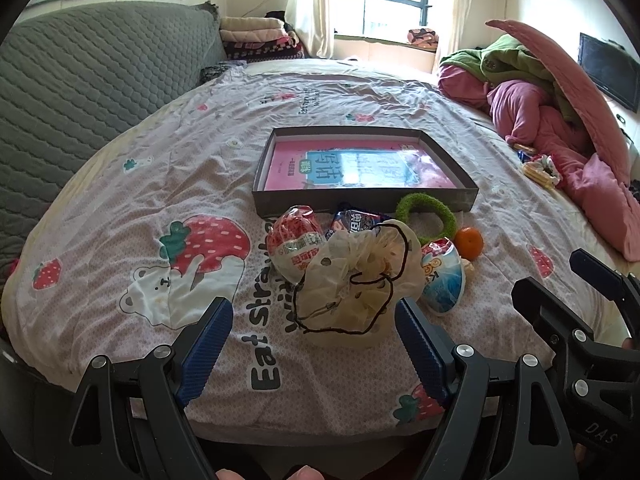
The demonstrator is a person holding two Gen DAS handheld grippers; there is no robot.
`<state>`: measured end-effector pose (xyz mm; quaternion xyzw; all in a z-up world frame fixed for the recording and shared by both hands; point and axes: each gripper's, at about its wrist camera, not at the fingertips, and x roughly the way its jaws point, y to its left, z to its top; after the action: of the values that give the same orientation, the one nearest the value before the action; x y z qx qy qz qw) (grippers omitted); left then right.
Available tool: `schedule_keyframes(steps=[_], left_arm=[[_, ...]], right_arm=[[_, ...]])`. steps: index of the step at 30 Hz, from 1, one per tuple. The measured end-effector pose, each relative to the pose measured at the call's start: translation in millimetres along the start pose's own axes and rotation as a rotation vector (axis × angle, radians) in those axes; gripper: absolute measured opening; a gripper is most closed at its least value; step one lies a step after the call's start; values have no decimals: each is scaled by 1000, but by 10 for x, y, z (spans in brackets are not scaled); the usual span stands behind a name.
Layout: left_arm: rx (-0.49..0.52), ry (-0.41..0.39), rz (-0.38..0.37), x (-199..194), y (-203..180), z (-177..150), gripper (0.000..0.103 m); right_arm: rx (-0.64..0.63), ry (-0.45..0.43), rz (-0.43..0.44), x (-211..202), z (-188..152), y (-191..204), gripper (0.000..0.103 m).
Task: Organize objects
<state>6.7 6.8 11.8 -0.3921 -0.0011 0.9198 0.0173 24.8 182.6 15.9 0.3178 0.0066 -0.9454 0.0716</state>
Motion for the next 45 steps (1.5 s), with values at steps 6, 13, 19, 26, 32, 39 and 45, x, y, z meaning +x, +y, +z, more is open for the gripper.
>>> schedule_keyframes(steps=[6, 13, 19, 26, 32, 39, 45], left_arm=[[1, 3, -3, 16, 2, 6, 84], [4, 11, -4, 55, 6, -15, 84], [-2, 18, -8, 71, 11, -24, 84], [-4, 27, -9, 94, 19, -45, 84], [-1, 36, -9, 124, 4, -57, 84], [0, 54, -8, 195, 3, -77, 84], [1, 73, -6, 292, 20, -107, 84]], right_arm=[[-4, 2, -1, 9, 10, 10, 88], [-4, 7, -2, 26, -4, 9, 88], [-5, 13, -10, 45, -4, 18, 88], [-2, 22, -10, 79, -13, 10, 88], [-13, 32, -11, 110, -41, 12, 88], [-14, 49, -6, 173, -73, 9, 88], [-13, 69, -1, 245, -113, -3, 88]])
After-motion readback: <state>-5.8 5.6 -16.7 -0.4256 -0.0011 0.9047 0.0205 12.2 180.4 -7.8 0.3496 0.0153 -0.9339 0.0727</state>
